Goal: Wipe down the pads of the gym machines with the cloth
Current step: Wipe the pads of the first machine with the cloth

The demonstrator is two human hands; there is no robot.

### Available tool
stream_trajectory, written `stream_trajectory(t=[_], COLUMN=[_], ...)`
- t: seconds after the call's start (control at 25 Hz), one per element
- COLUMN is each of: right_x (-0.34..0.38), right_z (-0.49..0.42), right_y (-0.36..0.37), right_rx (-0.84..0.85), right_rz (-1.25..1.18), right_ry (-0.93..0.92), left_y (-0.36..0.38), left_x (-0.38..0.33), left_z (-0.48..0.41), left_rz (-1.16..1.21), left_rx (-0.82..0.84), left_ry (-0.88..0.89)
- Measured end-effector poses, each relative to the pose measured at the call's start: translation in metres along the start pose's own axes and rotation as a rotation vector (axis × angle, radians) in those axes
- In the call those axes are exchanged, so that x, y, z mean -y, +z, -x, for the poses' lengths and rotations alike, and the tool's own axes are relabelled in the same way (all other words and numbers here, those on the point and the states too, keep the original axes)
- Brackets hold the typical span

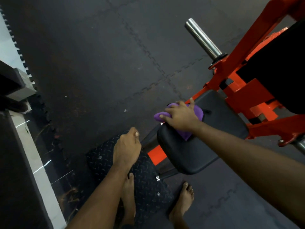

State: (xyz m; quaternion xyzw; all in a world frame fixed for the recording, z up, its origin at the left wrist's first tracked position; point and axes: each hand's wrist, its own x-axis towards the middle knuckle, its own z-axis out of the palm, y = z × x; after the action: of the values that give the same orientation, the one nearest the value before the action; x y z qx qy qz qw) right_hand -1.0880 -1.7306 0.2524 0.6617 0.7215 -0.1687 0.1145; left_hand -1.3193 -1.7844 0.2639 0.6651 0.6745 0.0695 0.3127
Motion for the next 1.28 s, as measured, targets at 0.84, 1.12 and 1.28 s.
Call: stream_trajectory(t=[0.84,1.12,1.28], right_x=[0.057,0.083,0.08], right_z=[0.159,0.109,0.113], right_y=[0.088,0.073,0.075], right_rx=[-0.247,-0.171,-0.227], right_rz=[0.206,0.156,0.127], right_ry=[-0.158,-0.027,0.014], left_y=[0.001,0.008,0.011], left_x=[0.015,0.0,-0.009], left_z=[0.018,0.015,0.016], left_rz=[0.011,0.064,0.054], left_rx=[-0.043,-0.155,-0.156], left_ry=[0.08,0.102,0.108])
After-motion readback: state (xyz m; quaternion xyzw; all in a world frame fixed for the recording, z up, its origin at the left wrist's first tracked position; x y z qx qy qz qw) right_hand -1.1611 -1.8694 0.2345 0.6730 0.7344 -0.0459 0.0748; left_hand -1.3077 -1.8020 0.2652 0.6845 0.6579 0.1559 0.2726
